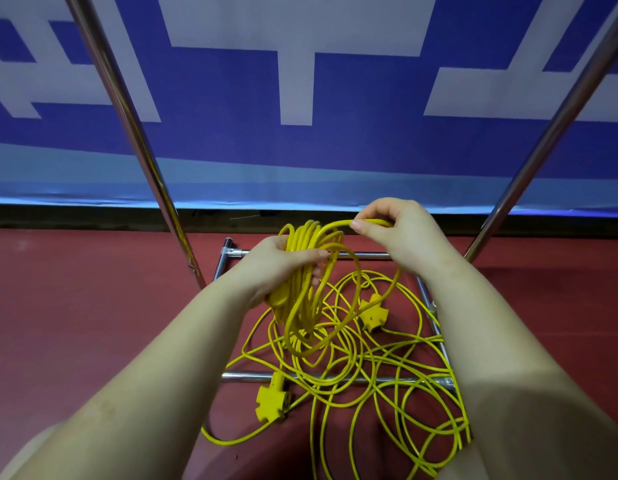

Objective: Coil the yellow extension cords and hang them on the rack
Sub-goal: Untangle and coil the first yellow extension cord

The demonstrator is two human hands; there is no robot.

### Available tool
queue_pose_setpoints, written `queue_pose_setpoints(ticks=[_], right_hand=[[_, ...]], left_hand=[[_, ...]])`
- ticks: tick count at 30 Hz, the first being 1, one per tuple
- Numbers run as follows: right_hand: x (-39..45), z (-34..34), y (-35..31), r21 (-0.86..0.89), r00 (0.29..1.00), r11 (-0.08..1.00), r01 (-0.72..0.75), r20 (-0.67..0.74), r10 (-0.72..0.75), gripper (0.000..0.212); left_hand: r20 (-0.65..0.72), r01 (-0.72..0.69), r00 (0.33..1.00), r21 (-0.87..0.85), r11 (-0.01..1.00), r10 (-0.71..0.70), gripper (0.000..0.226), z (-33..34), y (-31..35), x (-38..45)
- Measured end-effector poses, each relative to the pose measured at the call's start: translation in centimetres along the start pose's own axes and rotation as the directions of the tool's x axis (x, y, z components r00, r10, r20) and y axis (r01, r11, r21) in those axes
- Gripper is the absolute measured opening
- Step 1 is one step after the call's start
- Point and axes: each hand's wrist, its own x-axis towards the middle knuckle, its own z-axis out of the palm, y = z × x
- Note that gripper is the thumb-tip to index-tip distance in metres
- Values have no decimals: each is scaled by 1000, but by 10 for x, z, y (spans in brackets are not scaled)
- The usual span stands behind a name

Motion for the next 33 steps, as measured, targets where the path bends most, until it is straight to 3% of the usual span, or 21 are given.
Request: queue_pose_setpoints(ticks=[2, 4, 7, 11, 13, 15, 18, 20, 24, 27, 33], right_hand=[[1, 3, 3, -69, 999, 997, -26, 30, 28, 13], [2, 8, 9, -234, 979, 969, -75, 167, 116, 18], [-2, 17, 15, -338, 867, 930, -143, 410, 282, 26], [-5, 20, 19, -483, 745, 865, -137, 526, 411, 16], [-5, 22, 16, -342, 751, 904, -258, 518, 410, 13], [-3, 22, 8, -29, 802, 914, -404, 470, 369, 13], [1, 17, -5, 507, 855, 696, -508, 394, 337, 16], [3, 17, -10, 680, 860, 531, -505, 348, 372, 15], [4, 24, -11, 800, 828, 324, -504, 342, 445, 17], [5, 24, -10, 844, 801, 193, -501, 367, 472, 18], [5, 23, -11, 876, 799, 119, -468, 361, 481, 22]], left_hand=[[-44, -10, 999, -21, 1000, 9, 11, 0, 2, 2], [-132, -37, 991, -94, 995, 24, 12, -3, 4, 4], [-255, -105, 965, -156, 982, 63, 17, -12, 7, 8], [-402, -183, 911, -186, 965, 95, 18, -24, 6, 12], [-447, -176, 887, -94, 980, 117, 18, -29, 2, 15], [-442, -156, 883, 42, 987, 159, 19, -32, -1, 15], [-367, -146, 915, 82, 986, 166, 17, -27, -3, 13], [-288, -131, 946, 77, 988, 148, 16, -20, -2, 10], [-130, -140, 982, -7, 990, 138, 7, -9, 1, 6], [-96, -140, 986, -46, 989, 135, 6, -1, 1, 5], [-189, -127, 973, 50, 991, 134, 12, -5, -7, 13]])
